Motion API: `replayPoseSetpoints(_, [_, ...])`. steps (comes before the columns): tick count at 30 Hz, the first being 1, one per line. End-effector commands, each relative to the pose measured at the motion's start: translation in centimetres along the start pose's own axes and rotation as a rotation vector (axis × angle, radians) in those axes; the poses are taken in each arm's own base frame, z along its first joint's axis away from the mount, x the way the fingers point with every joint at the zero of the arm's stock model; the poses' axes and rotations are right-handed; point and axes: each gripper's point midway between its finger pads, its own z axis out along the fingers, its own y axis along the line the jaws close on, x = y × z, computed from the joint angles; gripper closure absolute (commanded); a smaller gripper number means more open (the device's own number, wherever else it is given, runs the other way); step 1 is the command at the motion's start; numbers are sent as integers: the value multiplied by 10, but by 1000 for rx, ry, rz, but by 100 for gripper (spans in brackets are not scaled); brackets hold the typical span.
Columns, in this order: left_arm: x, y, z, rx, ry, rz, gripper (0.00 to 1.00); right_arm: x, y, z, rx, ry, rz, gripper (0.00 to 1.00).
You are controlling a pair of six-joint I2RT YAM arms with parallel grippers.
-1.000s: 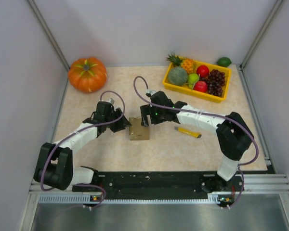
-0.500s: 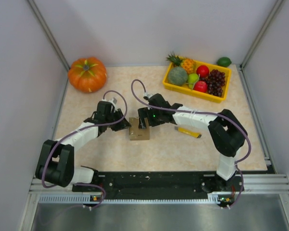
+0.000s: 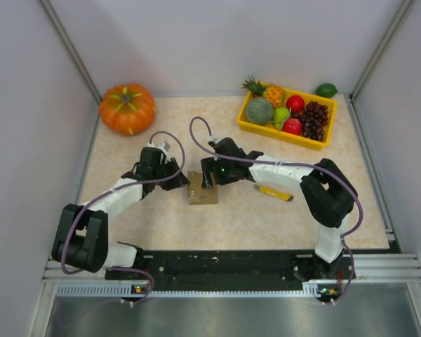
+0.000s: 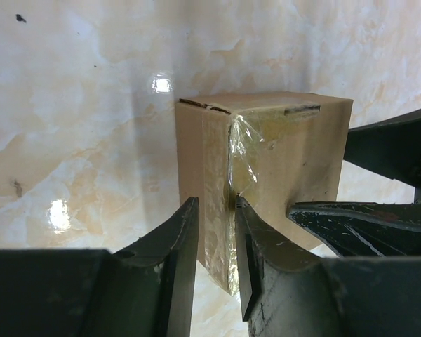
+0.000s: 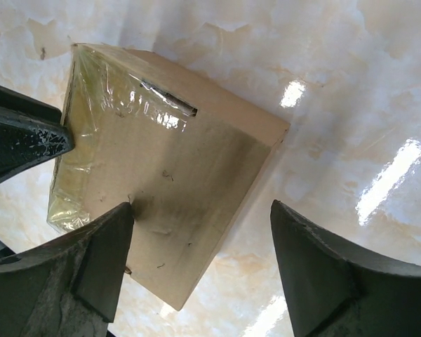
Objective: Unpack the express box
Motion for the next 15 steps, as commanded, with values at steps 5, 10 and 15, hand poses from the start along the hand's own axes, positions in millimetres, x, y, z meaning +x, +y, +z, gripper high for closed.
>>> replayPoseSetpoints(5, [-16,2,-7,-20,-53,25,68,20,-34,10,176,78,-37,37])
replayPoseSetpoints(10, [-11,7,-2,-36,-22,28,68,22,-35,12,179,90,-37,42])
replayPoseSetpoints(15, [-8,24,-4,-127,-13,12,74,23,-37,13,191,94,-33,45])
